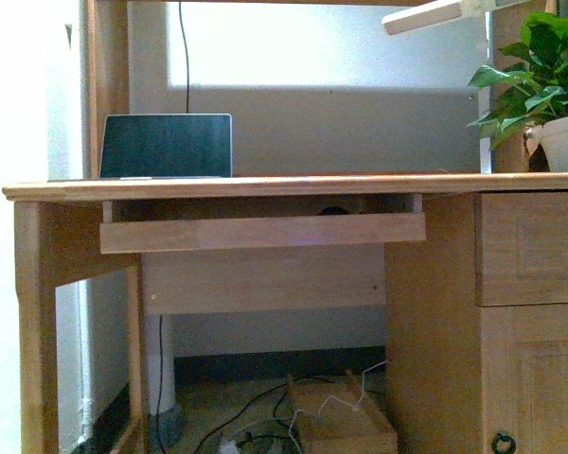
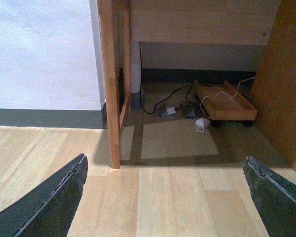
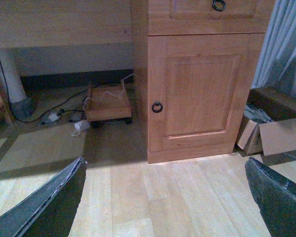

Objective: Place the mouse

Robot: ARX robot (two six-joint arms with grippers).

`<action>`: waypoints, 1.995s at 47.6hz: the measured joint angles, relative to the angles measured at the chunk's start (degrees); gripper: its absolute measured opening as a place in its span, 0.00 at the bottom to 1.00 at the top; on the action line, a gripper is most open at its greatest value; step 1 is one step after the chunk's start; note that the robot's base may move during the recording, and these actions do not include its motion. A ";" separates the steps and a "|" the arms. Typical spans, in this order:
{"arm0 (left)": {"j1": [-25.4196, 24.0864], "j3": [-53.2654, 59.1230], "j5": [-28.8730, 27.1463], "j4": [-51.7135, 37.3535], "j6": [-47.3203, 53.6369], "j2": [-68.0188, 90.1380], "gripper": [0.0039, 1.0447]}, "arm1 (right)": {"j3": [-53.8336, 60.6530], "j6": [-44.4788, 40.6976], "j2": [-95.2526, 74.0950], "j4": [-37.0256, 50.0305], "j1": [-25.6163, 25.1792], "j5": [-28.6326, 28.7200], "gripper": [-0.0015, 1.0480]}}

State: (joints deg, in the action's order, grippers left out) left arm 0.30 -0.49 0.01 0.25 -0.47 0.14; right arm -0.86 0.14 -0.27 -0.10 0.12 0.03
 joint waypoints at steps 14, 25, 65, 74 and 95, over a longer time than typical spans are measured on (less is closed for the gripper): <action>0.00 0.00 0.00 0.00 0.00 0.00 0.93 | 0.00 0.02 0.00 0.00 0.00 0.00 0.93; 0.00 0.00 -0.02 0.00 0.00 0.00 0.93 | -0.02 0.02 0.00 0.00 0.00 -0.02 0.93; 0.00 0.00 0.02 0.00 0.00 0.00 0.93 | 0.00 0.02 0.00 0.00 -0.02 -0.04 0.93; 0.00 0.00 0.02 0.02 0.00 -0.07 0.93 | -0.02 0.02 0.02 -0.02 -0.02 -0.02 0.93; 0.00 0.00 0.00 0.02 0.00 -0.07 0.93 | 0.00 0.02 0.02 -0.02 -0.02 -0.02 0.93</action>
State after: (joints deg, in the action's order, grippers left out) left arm 0.30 -0.49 0.01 0.27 -0.47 0.08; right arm -0.86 0.16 -0.25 -0.12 0.10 0.01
